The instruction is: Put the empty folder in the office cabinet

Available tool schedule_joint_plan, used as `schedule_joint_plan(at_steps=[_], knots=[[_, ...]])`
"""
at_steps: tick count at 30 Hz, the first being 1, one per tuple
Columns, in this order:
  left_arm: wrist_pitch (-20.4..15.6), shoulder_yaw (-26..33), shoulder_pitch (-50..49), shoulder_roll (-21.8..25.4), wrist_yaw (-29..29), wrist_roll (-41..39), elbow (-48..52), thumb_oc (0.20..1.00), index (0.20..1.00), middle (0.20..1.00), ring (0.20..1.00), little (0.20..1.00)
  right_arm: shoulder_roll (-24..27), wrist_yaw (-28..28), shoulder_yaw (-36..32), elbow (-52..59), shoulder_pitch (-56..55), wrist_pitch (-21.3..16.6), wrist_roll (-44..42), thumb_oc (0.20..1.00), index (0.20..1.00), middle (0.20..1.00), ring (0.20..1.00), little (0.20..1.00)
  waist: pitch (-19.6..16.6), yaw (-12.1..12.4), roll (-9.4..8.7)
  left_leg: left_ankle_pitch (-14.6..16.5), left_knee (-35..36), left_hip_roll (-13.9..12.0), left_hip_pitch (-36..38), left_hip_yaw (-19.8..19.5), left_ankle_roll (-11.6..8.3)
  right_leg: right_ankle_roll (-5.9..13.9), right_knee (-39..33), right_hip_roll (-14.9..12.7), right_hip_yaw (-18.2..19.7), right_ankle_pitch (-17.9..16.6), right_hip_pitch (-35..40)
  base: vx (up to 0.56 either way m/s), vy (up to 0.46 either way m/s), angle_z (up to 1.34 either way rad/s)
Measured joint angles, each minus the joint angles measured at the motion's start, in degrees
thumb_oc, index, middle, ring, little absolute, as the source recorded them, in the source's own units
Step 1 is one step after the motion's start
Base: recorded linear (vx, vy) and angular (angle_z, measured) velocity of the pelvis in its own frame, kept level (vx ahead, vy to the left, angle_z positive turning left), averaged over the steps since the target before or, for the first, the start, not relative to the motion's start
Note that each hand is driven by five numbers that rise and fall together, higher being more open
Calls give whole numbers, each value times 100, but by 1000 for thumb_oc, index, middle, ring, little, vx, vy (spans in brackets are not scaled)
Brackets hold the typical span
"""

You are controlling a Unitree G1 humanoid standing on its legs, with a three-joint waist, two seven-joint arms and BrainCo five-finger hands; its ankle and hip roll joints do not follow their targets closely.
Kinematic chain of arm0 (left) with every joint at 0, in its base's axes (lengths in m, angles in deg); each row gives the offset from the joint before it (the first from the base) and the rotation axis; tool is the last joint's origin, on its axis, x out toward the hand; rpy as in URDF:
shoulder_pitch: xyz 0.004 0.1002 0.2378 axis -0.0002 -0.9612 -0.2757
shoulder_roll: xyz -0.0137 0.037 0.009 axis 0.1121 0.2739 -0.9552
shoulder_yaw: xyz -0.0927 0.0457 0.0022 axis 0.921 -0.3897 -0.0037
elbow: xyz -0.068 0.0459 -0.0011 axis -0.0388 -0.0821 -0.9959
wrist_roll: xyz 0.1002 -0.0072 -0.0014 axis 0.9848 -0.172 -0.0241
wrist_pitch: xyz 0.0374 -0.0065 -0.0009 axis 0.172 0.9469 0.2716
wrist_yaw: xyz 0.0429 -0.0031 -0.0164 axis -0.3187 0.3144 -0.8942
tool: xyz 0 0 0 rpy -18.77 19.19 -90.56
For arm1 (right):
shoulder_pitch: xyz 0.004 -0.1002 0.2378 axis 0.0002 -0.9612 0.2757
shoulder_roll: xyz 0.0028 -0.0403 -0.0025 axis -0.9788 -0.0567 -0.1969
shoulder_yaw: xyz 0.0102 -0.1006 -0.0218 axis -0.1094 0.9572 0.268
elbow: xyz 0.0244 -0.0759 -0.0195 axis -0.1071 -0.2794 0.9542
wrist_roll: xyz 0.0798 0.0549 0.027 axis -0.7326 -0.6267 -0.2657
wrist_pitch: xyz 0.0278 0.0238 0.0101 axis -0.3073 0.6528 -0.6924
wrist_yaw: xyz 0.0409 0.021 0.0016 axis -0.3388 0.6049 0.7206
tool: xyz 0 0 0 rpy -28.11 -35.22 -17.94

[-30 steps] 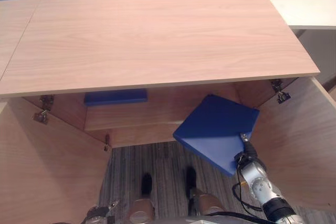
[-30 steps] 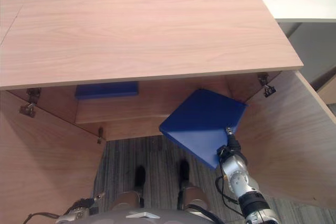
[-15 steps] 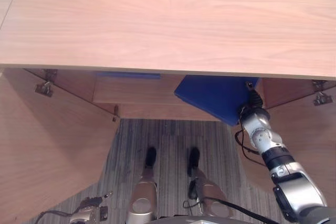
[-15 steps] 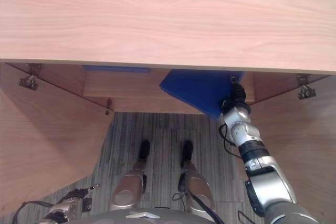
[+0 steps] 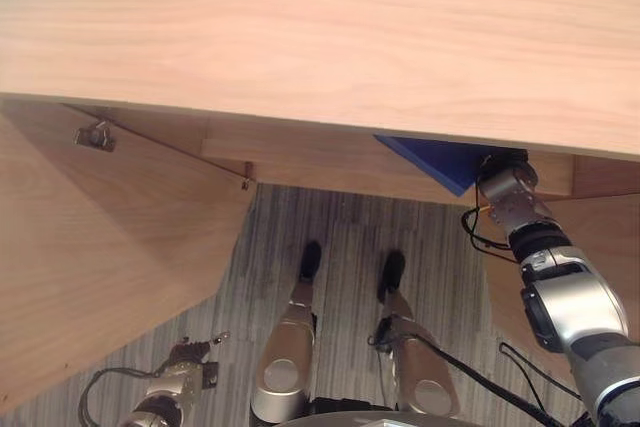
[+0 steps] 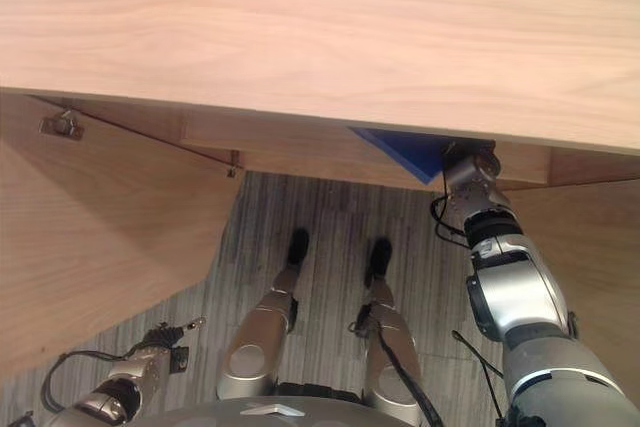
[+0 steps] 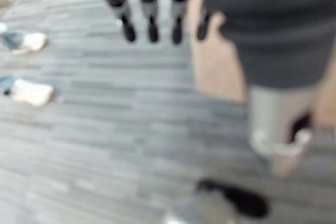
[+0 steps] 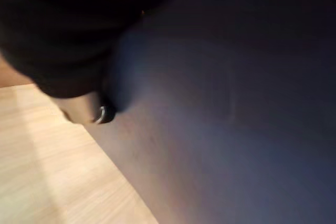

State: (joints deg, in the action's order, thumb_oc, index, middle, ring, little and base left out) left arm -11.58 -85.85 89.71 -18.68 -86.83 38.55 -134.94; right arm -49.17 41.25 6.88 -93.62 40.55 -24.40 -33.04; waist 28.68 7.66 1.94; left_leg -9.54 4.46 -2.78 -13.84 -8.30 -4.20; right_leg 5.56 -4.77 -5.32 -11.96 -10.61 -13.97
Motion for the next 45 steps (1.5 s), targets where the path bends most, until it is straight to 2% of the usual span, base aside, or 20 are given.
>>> schedule_joint_plan(at_steps=[8,13,17,18,20,27,33,37,41,45], knots=[[-65,-203,41,-26,-35,-51,200,1000,1000,1000,1000,1000,-6,-301,-39,-400,467,-415,-760,200,200,200,200,200,43,193,83,-14,0,14,-80,-61,-20,-20,0,-10,-61,-14,-46,8,9,4],[-68,-208,41,-21,-103,-80,209,1000,1000,1000,1000,1000,33,-523,-500,-834,739,-732,-1718,200,200,200,200,200,41,235,85,-28,0,15,-88,-89,-35,-25,0,-13,-96,-17,-44,25,-4,2],[-70,-261,41,-23,-130,-172,209,1000,1000,1000,1000,1000,189,-662,-664,-860,809,-1121,-2418,200,200,200,200,200,41,239,87,-38,0,15,-108,-132,-46,-25,-1,-12,-128,-17,-46,28,-5,3],[-70,-261,41,-23,-130,-172,209,1000,1000,1000,1000,1000,189,-662,-664,-860,809,-1121,-2418,200,200,200,200,200,41,239,87,-38,0,15,-108,-132,-46,-25,-1,-12,-128,-17,-46,0,0,0],[-67,-369,39,-11,-169,-226,243,1000,1000,1000,1000,1000,292,-898,-710,-859,900,-1522,-2780,200,200,200,200,200,39,241,90,-44,0,18,-114,-136,-53,-27,-1,-14,-131,-19,-50,0,0,0],[-121,-445,37,-10,-240,-278,519,1000,1000,1000,1000,1000,387,-1478,-686,-864,1212,-1915,-2859,200,200,200,200,200,30,299,127,-85,-2,40,-186,-138,-52,-71,-1,-33,-134,-52,-129,0,0,0],[-129,-444,41,-7,-286,-283,878,1000,1000,1000,1000,1000,445,-1363,-486,-1040,1430,-1873,-2840,200,200,200,200,200,16,395,283,-119,-2,79,-285,-155,-72,-90,-1,-73,-151,-70,-213,-3,-1,1],[-128,-442,39,2,-278,-291,865,1000,1000,1000,1000,1000,446,-1262,-456,-1097,1433,-1493,-2842,200,200,200,200,200,17,408,286,-154,-2,99,-310,-155,-31,-95,-1,-93,-153,-106,-231,-4,-1,1],[-170,-441,39,4,-274,-292,864,1000,1000,1000,1000,1000,448,-932,-455,-1310,1434,-1142,-2841,200,200,200,200,200,18,403,286,-152,-2,98,-312,-150,-37,-90,-1,-91,-149,-109,-239,0,0,0],[-190,-438,39,5,-267,-292,866,1000,1000,1000,1000,1000,452,-816,-465,-1339,1434,-1049,-2850,200,200,200,200,200,18,396,286,-139,-2,94,-312,-144,-68,-90,-1,-87,-142,-109,-242,0,0,0]])
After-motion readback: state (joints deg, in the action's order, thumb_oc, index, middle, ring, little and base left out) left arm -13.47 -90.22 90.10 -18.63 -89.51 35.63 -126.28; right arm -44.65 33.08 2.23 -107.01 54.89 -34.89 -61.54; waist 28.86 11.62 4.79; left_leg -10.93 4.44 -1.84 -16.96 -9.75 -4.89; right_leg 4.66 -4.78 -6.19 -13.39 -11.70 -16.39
